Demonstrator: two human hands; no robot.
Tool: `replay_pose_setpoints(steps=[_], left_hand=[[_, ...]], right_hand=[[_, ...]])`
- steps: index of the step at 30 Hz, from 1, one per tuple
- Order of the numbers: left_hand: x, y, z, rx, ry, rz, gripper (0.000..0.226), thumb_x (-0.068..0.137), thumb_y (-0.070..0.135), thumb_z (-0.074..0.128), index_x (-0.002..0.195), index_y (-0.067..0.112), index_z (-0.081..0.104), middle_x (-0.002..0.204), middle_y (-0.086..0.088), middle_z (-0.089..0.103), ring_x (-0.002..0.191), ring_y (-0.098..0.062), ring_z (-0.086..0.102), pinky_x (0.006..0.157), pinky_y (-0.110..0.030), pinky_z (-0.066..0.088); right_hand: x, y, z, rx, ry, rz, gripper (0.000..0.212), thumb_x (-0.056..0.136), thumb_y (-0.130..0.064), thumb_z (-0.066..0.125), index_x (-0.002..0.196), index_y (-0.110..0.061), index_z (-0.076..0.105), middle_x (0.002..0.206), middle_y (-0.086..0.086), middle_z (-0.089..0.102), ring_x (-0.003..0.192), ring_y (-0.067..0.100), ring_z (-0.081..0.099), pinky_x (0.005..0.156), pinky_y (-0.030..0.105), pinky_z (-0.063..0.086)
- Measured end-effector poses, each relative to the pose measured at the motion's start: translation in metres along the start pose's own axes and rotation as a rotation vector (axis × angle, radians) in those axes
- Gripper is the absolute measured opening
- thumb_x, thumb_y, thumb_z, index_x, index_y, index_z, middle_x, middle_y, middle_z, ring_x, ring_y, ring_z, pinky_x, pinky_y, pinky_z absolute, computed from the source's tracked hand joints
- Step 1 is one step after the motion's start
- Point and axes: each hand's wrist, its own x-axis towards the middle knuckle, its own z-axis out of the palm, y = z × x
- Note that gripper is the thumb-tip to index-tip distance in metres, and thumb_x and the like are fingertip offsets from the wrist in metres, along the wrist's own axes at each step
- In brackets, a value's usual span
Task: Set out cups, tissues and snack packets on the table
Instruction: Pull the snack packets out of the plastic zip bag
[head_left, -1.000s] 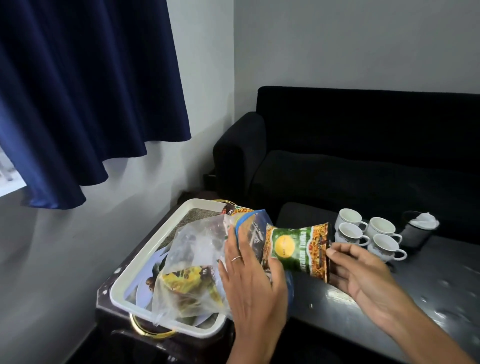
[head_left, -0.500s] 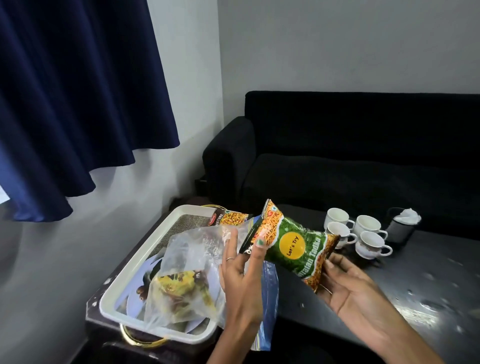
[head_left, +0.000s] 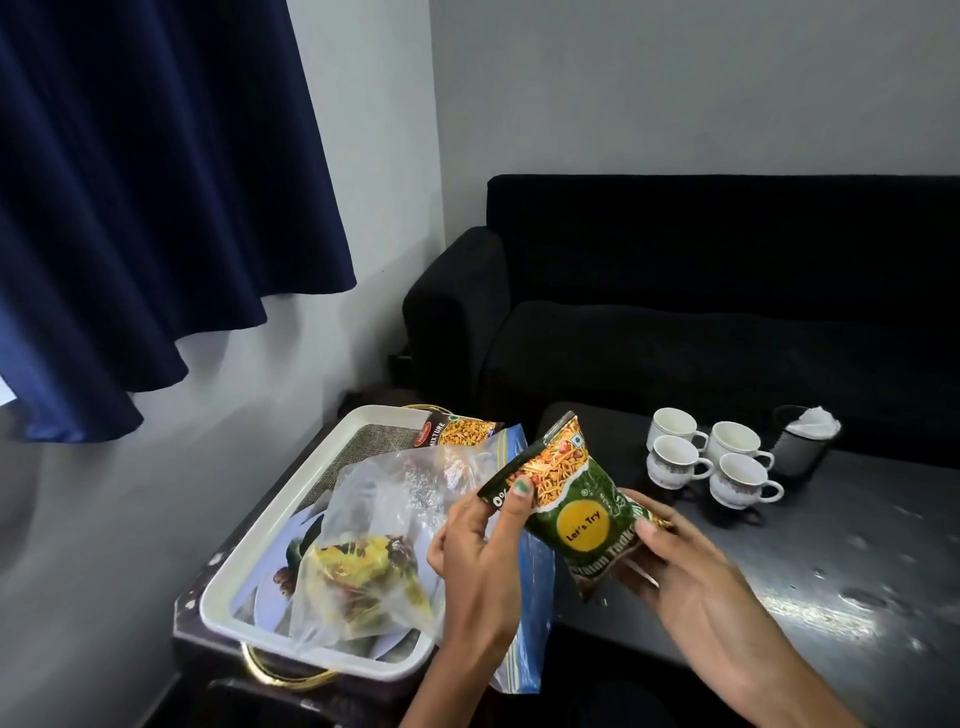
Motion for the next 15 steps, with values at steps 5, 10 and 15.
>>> replay_pose_setpoints(steps=[5,10,15], left_hand=[[0.001,-0.006,-0.002,0.254,-0.073,0.023,0.069,0.063,0.086,0.032,0.089,0.029,0.060,0.108,0.007,0.054,0.124,-0.030,0.039,0.110,-0.050,0.026],[0.005,-0.015,-0.010,0.802,-0.117,0.172,0.096,0.065,0.092,0.014,0.148,0.043,0.010,0.156,0.022,0.003,0.143,-0.001,-0.005,0.114,-0.037,-0.011],[0.009,-0.032,-0.021,1.365,-0.255,0.052,0.100,0.088,0.064,0.043,0.148,0.018,-0.022,0.154,-0.002,-0.032,0.142,-0.028,-0.029,0.112,-0.050,-0.019]], right_hand=[[0.000,0.002,-0.003,-0.001,0.117,-0.063,0.026,0.069,-0.010,0.066,0.095,-0.003,0.066,0.098,0.016,0.073,0.081,0.021,0.072,0.065,0.027,0.059],[0.004,-0.001,-0.011,0.027,0.279,-0.129,0.020,0.069,-0.009,0.065,0.089,-0.005,0.063,0.082,0.008,0.075,0.071,0.014,0.071,0.060,0.023,0.058],[0.008,-0.004,-0.025,0.062,0.391,-0.127,0.014,0.076,-0.009,0.065,0.090,-0.009,0.064,0.079,0.002,0.076,0.071,0.011,0.072,0.072,0.028,0.058]])
